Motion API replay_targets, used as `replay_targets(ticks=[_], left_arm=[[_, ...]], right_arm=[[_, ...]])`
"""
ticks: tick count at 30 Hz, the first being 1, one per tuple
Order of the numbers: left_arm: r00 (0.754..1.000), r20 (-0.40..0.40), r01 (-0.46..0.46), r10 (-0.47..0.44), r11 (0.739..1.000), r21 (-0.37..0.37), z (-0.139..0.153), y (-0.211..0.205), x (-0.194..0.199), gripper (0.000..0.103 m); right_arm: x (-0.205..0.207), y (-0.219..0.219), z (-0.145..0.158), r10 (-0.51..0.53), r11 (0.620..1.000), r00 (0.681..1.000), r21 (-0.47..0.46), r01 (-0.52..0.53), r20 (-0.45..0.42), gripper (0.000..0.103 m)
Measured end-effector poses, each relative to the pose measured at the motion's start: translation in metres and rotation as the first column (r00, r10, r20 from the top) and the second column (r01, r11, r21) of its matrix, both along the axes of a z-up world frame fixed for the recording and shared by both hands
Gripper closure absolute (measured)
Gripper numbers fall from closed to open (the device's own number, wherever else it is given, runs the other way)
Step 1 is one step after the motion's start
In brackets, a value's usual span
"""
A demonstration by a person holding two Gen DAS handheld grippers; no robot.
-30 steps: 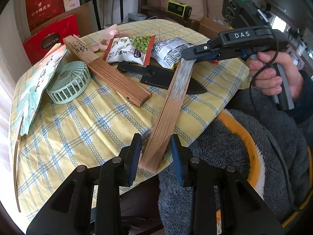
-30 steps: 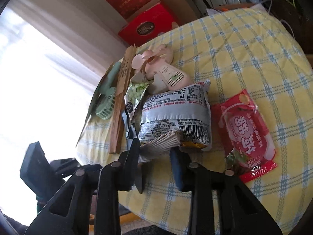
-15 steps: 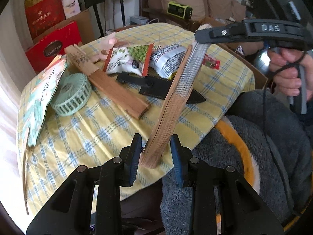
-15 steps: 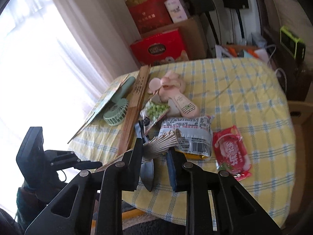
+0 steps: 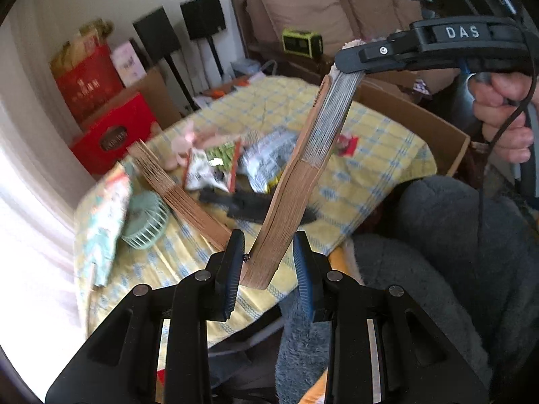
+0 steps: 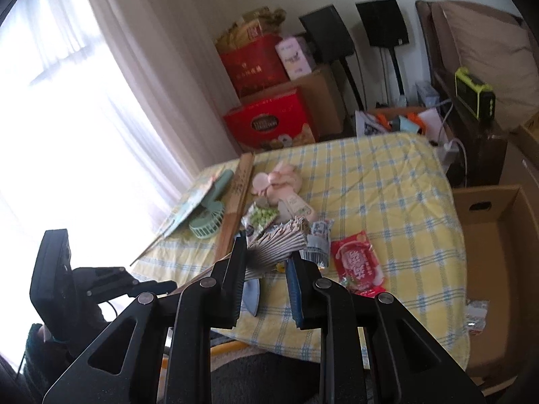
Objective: Organize objects
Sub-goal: 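Carry the wooden fan and white paper fan toward the cardboard box with both grippers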
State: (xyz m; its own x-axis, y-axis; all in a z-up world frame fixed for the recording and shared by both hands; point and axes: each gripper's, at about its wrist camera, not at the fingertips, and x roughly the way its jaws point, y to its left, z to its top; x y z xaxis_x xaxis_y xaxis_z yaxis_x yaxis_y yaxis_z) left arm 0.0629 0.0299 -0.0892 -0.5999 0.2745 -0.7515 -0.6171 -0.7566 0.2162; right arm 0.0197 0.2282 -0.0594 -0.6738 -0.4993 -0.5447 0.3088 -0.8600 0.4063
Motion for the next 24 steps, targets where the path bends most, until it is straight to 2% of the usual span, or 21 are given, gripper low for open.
replay_targets(ticks=[8,12,17,24], left_arm=[[1.000,-0.005,0.012,-0.012,1.000,0.026,0.004,0.024,0.015,0.078],[1.000,-0.027,0.016,-0.016,1.000,0.003,0.009,0.035,0.020,0.078],[0.998,-0.047,0.036,-0.038,0.999,-0.036,0.013,0.053,0.025,0.082],[0.997,-0.049,0.054,-0.056,0.998,-0.030,0.014,0.067,0.026,0.082]], right_arm=[[0.022,0.013,0.024,-0.028,1.000,0.998,0.000,0.028,-0.057,0.083],[0.032,0.019,0.033,-0.046,0.999,0.996,0.021,0.047,-0.082,0.083],[0.039,0.028,0.041,-0.056,0.998,0.993,0.003,0.057,-0.103,0.084],[0.041,0.045,0.042,-0.080,0.996,0.991,-0.035,0.076,-0.110,0.088]])
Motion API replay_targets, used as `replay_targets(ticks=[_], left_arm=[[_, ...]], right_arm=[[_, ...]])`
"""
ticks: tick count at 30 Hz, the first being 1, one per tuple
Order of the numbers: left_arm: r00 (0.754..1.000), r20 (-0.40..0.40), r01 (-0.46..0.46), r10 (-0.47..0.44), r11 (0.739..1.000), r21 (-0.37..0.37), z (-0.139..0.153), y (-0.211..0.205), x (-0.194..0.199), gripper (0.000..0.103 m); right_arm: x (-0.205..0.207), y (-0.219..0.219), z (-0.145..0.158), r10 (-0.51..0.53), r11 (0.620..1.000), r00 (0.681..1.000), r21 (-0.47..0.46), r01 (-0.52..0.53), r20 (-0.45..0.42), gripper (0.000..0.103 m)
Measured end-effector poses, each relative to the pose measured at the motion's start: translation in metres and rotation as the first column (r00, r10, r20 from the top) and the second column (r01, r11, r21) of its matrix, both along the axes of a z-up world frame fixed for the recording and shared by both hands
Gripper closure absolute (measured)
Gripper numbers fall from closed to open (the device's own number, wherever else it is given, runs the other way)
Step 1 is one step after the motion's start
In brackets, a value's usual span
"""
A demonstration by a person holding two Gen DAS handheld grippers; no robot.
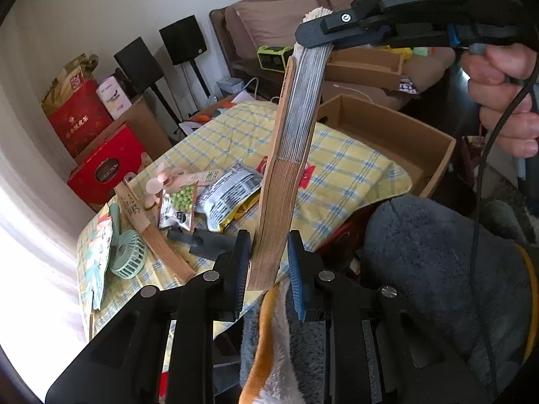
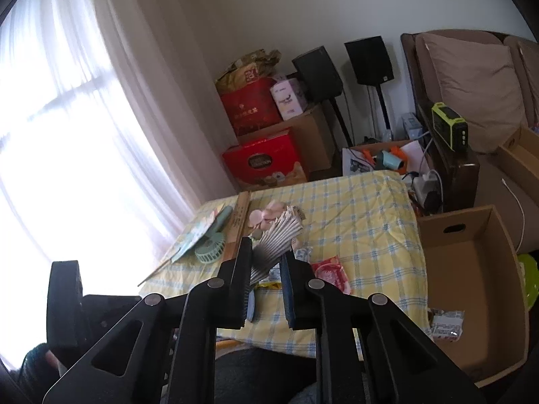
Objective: Organize objects
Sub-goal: 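Carry the wooden fan and white paper fan toward the cardboard box with both grippers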
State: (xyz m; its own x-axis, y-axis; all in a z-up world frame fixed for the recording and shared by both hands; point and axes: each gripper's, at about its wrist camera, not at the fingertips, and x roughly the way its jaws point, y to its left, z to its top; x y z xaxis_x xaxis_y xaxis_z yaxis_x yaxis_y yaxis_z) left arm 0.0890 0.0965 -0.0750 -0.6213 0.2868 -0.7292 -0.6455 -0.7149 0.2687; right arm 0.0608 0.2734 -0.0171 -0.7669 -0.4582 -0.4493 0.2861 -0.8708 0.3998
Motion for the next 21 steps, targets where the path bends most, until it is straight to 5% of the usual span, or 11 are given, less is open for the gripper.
replay_targets(ticks=[21], left_arm=[[0.998,-0.040,0.039,-0.037,0.999,0.033,0.016,0.026,0.009,0.082]], right_arm=[[0.021,0.034,0.017,-0.054,0.998,0.998,-0.026,0.053,-0.041,0.089]])
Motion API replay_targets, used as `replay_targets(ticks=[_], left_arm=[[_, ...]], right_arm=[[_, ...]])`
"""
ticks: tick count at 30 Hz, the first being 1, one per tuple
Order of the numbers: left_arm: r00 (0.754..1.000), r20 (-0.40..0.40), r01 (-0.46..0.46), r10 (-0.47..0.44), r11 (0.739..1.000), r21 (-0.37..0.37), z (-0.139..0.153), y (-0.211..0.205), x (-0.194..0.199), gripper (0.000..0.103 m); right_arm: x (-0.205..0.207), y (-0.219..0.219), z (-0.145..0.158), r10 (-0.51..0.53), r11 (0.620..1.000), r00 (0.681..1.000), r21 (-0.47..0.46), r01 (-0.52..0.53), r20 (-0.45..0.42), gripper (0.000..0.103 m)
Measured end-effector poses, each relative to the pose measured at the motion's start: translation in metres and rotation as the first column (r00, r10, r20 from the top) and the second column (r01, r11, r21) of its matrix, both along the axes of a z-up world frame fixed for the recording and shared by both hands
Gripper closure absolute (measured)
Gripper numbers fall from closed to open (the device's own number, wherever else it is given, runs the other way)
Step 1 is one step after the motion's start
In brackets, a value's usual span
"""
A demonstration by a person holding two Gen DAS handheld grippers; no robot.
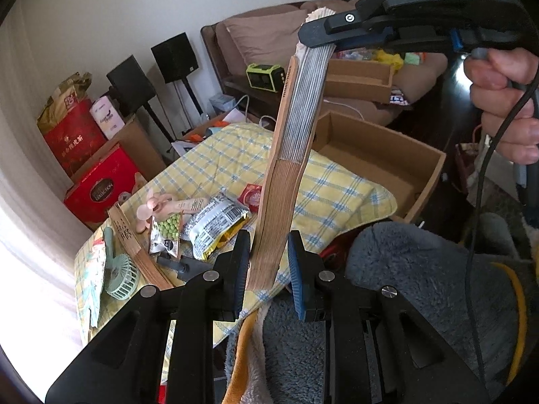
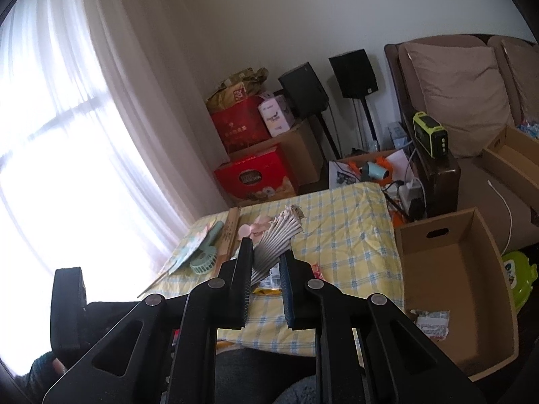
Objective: Organize objects
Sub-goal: 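Carry the wooden fan and white paper fan toward the cardboard box with both grippers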
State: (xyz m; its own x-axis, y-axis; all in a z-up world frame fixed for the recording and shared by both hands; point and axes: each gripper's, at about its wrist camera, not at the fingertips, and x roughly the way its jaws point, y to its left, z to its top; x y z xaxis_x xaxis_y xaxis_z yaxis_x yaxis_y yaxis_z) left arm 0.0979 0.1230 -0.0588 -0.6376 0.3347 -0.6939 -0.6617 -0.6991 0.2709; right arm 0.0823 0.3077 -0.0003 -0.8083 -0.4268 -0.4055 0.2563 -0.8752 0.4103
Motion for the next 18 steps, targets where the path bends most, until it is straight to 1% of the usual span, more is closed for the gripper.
replay_targets(ticks=[8,12,14,18], left_arm=[[0.999,-0.027,0.033,-0.033,0.999,-0.002,0.008,0.021,0.000,0.082],[0.998,-0.034,0.054,-0.054,0.999,-0.002,0.009,0.035,0.003,0.082],[0.997,-0.040,0.061,-0.062,0.998,-0.017,0.009,0.043,0.003,0.082],[0.996,-0.048,0.072,-0.074,0.997,-0.032,0.008,0.053,0.003,0.082]], right_arm=[[0.006,0.016,0.007,-0.037,0.999,0.999,-0.005,0.037,-0.022,0.089],[0.010,0.036,0.007,-0.058,0.997,0.998,-0.049,0.057,-0.017,0.089],[0.011,0.046,0.004,-0.068,0.995,0.998,-0.071,0.067,-0.013,0.089],[0.014,0.058,0.002,-0.087,0.993,0.996,-0.083,0.086,-0.010,0.089]])
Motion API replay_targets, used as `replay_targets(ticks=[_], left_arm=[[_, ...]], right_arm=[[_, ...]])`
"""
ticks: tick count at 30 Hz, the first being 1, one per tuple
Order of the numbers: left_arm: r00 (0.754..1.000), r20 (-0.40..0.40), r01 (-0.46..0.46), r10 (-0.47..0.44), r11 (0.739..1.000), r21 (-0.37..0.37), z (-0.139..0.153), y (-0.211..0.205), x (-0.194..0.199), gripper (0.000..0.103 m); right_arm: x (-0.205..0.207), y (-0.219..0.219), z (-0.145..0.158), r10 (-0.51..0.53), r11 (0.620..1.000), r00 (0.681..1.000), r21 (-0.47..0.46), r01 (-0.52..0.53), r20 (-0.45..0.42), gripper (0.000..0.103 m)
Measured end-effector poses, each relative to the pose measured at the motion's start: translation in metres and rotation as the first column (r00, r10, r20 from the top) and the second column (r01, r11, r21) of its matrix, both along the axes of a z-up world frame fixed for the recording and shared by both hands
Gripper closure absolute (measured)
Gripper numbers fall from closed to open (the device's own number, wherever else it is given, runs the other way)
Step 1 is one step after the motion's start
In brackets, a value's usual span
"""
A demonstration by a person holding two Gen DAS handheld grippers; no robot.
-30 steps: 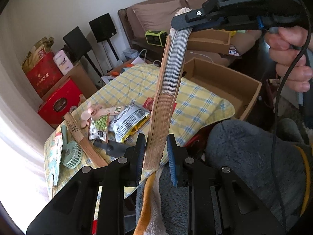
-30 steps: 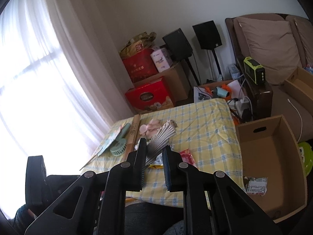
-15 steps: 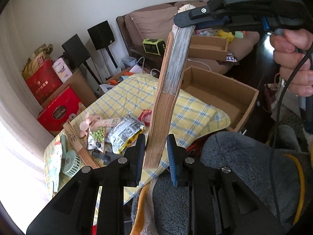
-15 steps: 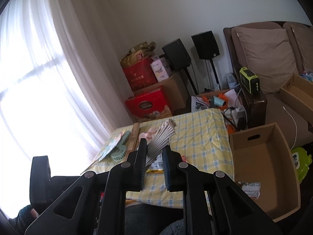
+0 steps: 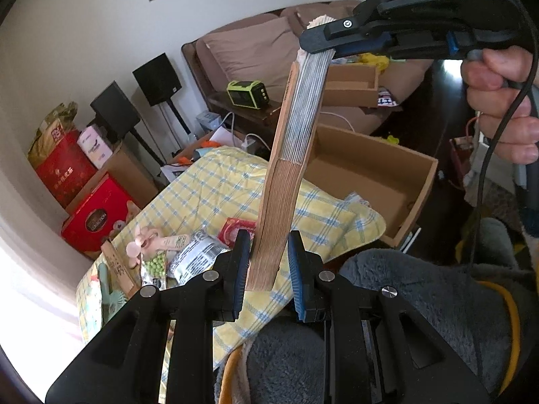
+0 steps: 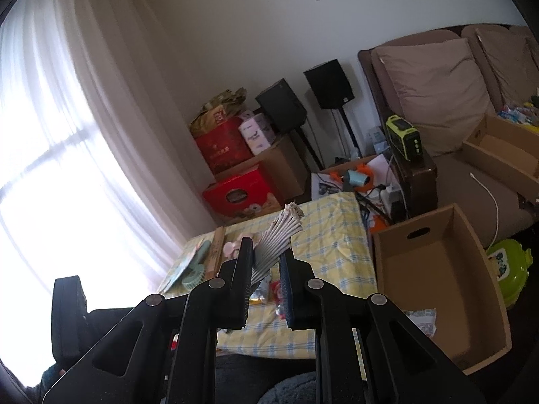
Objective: Organize objects
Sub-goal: 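Carry the wooden fan and white paper fan toward the cardboard box with both grippers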
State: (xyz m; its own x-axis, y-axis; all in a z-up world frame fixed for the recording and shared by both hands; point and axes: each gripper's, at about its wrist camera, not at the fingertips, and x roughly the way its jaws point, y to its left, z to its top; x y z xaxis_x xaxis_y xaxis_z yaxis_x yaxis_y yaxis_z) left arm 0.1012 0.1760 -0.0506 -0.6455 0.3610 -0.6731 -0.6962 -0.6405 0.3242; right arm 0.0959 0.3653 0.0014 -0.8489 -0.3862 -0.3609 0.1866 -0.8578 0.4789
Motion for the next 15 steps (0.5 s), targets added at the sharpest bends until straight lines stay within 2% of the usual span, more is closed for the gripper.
replay_targets(ticks=[9,15], left_arm=[[1.000,0.004,0.020,-0.020,1.000,-0.005,-0.003,0.014,0.004,0.082],[0.999,0.022,0.040,-0.040,0.999,0.009,-0.006,0.021,0.007,0.082]], right_arm=[[0.005,0.019,-0.006,-0.016,0.999,1.000,-0.029,0.016,0.000,0.089],[0.010,0.026,-0.007,-0.020,1.000,1.000,-0.001,0.020,0.008,0.089]])
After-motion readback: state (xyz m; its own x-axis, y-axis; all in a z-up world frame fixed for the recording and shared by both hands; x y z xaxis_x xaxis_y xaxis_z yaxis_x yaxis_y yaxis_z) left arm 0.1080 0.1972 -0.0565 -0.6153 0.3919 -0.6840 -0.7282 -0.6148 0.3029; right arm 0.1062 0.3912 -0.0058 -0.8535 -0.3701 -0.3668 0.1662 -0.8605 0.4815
